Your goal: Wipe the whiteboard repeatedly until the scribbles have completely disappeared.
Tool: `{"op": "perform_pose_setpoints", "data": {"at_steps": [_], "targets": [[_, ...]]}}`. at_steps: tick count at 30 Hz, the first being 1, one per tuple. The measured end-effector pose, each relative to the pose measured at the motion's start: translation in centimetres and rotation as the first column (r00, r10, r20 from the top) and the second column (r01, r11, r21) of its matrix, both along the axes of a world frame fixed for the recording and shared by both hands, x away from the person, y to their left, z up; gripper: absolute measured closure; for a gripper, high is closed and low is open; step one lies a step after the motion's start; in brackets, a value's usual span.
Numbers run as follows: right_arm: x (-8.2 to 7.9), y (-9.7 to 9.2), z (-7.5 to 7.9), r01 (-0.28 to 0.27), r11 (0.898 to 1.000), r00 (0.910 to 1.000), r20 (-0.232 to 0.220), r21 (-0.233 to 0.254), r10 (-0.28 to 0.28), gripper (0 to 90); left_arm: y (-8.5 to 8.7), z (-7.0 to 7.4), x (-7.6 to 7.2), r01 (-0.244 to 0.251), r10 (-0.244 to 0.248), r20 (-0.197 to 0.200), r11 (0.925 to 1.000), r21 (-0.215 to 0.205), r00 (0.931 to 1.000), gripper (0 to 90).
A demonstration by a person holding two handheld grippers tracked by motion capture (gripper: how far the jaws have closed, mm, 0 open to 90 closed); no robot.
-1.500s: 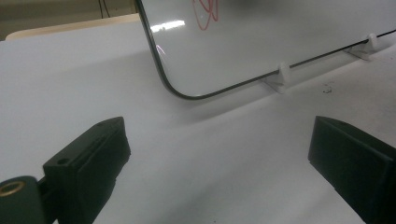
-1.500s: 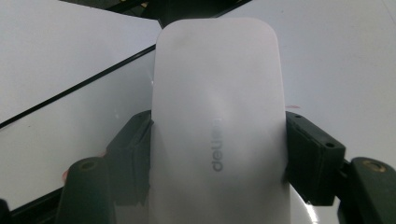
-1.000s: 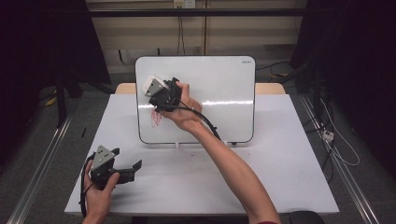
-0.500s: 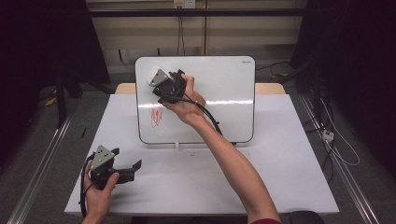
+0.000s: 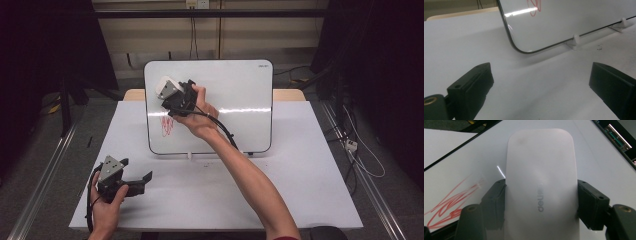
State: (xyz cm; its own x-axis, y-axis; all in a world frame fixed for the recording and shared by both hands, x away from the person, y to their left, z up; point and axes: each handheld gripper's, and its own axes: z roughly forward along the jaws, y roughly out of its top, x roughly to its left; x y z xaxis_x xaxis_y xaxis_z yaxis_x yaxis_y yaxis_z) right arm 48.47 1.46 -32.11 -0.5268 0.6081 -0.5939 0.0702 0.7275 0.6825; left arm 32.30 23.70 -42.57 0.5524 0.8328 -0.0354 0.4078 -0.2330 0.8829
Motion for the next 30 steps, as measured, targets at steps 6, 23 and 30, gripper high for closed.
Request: {"op": "perform_pose_setpoints", "data": {"at_steps": [6,23,30], "targets": [[-0.6,0.3,-0.8,-0.019,1.000,0.9998,-0.004,-0.003,0.019,31.4,0.0,0.0,0.0,-0.002,0.002,0.002,1.0000,0.003,1.0000,4.8],[-2.4,1.2,-3.2,-0.078,0.995,0.9965,-0.034,-0.056,0.076,31.4,-0.1,0.0,0.0,0.002,-0.002,0.005,1.0000,0.006,1.0000,4.8],[-3.0,1.4,-4.1,-0.095,0.993,0.9952,-0.032,-0.072,0.093,31.4,-0.2,0.0,-0.1,0.005,-0.005,0.006,1.0000,0.008,1.0000,4.8]]}}
